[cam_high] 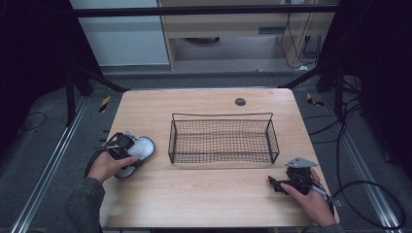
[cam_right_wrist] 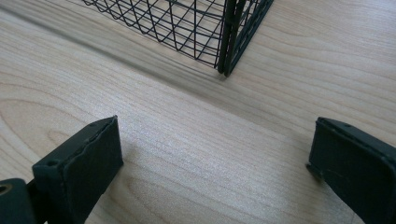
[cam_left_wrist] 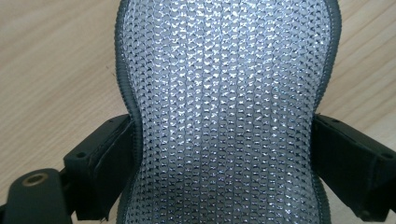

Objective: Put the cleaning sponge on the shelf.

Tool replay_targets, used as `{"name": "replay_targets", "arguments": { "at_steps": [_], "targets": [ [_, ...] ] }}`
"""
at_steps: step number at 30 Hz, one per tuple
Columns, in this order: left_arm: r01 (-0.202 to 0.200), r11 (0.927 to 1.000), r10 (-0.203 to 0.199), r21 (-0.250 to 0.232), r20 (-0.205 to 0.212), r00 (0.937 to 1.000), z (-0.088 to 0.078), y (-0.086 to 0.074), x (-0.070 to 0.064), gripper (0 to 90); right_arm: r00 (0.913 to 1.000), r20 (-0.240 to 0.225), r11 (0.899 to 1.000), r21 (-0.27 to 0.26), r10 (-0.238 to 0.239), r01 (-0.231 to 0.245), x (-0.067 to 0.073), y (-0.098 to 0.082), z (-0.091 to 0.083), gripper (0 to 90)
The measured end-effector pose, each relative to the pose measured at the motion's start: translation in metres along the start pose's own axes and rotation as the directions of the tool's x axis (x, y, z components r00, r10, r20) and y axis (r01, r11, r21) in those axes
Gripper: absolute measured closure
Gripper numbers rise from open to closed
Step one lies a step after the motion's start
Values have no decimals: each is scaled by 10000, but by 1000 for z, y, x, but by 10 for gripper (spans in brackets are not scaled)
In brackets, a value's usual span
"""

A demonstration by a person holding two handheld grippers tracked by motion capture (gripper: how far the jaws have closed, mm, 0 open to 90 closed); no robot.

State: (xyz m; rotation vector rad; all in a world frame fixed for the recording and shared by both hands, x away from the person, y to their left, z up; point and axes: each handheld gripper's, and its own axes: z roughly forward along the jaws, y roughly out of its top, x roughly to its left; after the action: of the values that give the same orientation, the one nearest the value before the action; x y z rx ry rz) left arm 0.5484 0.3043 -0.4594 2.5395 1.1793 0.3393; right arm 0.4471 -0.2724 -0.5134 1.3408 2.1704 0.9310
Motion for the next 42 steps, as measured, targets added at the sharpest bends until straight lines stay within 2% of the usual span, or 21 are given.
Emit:
{"name": "replay_targets", "arguments": {
  "at_steps": [5,13,17,22,26,31,37,42],
  "targets": [
    [-293,9984,284,-477,-195,9994,-16,0,-6,100,10000,-4,10000,2,4,-4,0,0,0,28],
    [-800,9935,764,-811,-466,9960,-34,2,-13,109,10000,-1,10000,0,2,-2,0,0,0,28],
    [-974,9881,916,-1193,-531,9944,-46,7,-15,111,10000,0,10000,1,3,-3,0,0,0,28],
    [-1181,9825,1094,-1439,-673,9917,-57,14,-19,112,10000,2,10000,-4,13,-13,0,0,0,28],
    [-1529,9764,1421,-1526,-792,9867,-69,22,-25,112,10000,0,10000,1,3,-3,0,0,0,28],
    [-2005,9644,1851,-1728,-1009,9775,-81,35,-33,112,10000,-1,10000,0,4,-4,0,0,0,28],
    [-2324,9551,2151,-1837,-1093,9704,-92,51,-41,112,10000,-2,10000,2,4,-4,0,0,0,27],
    [-2669,9423,2459,-2019,-1234,9614,-101,66,-48,112,10000,-2,10000,3,1,-1,0,0,0,27]
  ]
}}
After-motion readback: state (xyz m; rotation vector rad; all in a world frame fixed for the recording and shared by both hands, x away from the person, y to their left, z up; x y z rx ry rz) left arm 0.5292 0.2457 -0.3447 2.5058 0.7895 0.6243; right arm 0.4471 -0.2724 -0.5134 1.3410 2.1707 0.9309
